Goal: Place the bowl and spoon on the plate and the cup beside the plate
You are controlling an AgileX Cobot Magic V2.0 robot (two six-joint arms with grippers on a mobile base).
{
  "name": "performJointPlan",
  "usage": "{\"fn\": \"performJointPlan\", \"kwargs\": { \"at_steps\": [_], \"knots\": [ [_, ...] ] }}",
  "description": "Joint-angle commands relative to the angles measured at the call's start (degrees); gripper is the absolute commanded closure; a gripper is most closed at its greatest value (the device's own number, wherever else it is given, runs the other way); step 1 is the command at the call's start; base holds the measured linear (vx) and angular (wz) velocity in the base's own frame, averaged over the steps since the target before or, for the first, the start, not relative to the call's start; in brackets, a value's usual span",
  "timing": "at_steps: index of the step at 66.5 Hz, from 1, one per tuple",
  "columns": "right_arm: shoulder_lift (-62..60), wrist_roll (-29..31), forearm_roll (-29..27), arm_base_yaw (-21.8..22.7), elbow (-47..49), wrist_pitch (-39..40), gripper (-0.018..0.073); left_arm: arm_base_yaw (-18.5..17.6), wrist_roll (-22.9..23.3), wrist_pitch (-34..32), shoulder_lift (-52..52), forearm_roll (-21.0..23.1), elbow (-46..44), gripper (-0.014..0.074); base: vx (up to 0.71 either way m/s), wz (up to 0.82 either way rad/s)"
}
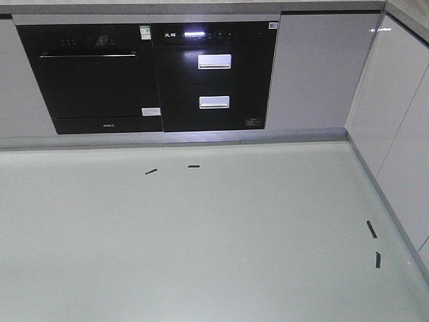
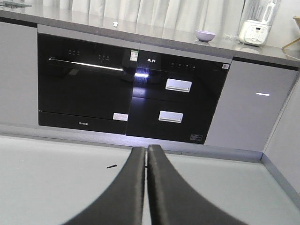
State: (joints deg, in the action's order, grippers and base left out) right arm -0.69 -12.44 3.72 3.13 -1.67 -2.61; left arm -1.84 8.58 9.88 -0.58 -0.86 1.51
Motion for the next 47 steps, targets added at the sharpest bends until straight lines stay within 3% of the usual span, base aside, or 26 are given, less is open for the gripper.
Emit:
{"fn": "performJointPlan", "kwargs": {
  "at_steps": [1,47],
  "knots": [
    [-0.53,0.38,0.49,0.35,-0.44,4.04,0.0564,0.00,0.53,-4.07,-0.87,0.03,1.49,0.0603,0.00,0.00],
    [-0.53,0.38,0.49,0.35,-0.44,4.10,0.0564,0.00,0.53,-4.07,-0.87,0.03,1.49,0.0603,0.00,0.00]
  ]
}}
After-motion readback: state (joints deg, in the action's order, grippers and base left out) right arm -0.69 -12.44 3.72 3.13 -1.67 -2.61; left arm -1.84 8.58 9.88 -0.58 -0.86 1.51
